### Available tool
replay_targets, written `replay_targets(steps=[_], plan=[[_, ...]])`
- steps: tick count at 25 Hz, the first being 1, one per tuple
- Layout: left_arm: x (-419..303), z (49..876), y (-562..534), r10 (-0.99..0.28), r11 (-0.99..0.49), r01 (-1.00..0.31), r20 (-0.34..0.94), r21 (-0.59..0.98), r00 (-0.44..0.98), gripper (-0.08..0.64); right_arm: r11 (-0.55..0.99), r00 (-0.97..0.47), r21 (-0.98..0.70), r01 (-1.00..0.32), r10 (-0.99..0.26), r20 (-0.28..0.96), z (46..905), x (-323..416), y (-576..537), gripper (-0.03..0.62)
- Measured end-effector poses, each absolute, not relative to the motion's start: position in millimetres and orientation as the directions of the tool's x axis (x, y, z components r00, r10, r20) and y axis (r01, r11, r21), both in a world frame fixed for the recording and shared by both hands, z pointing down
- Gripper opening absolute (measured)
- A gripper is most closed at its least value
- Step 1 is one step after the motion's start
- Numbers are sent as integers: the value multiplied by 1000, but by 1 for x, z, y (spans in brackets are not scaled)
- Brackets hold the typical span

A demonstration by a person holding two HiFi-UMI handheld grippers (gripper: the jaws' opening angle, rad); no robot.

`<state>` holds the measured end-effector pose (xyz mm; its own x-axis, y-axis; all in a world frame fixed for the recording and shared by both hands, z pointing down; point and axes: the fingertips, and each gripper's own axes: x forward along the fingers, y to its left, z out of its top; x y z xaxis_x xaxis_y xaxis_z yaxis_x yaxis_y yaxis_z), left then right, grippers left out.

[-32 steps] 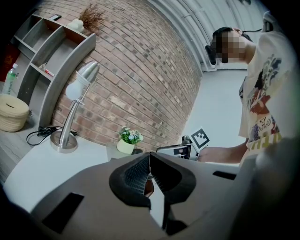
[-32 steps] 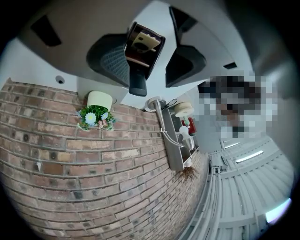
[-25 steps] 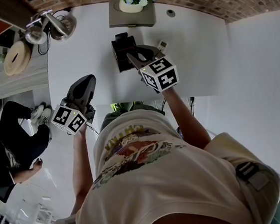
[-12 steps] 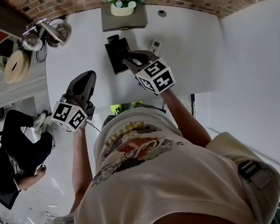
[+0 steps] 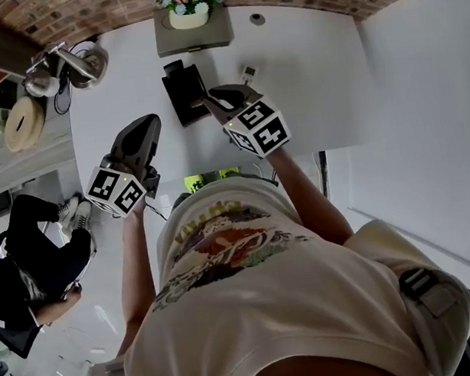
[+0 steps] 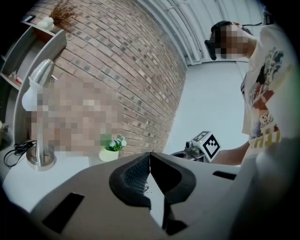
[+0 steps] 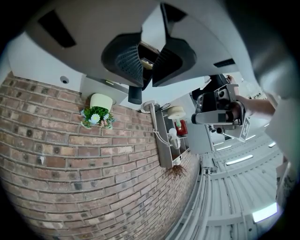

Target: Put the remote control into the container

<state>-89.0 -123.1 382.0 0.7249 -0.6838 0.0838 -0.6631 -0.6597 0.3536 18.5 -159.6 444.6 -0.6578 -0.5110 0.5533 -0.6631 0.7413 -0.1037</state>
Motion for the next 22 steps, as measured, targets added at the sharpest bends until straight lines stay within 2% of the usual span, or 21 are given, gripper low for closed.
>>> replay_targets(steps=[15, 22], plan=[[-81, 406, -124, -736, -577, -735, 164, 354, 657, 6, 624, -548, -129, -771, -546, 634, 494, 96, -182, 66], [-76, 430, -117, -735, -506, -766, 266, 397, 623, 6, 551, -496, -175, -816, -512, 701, 546, 137, -191, 66]])
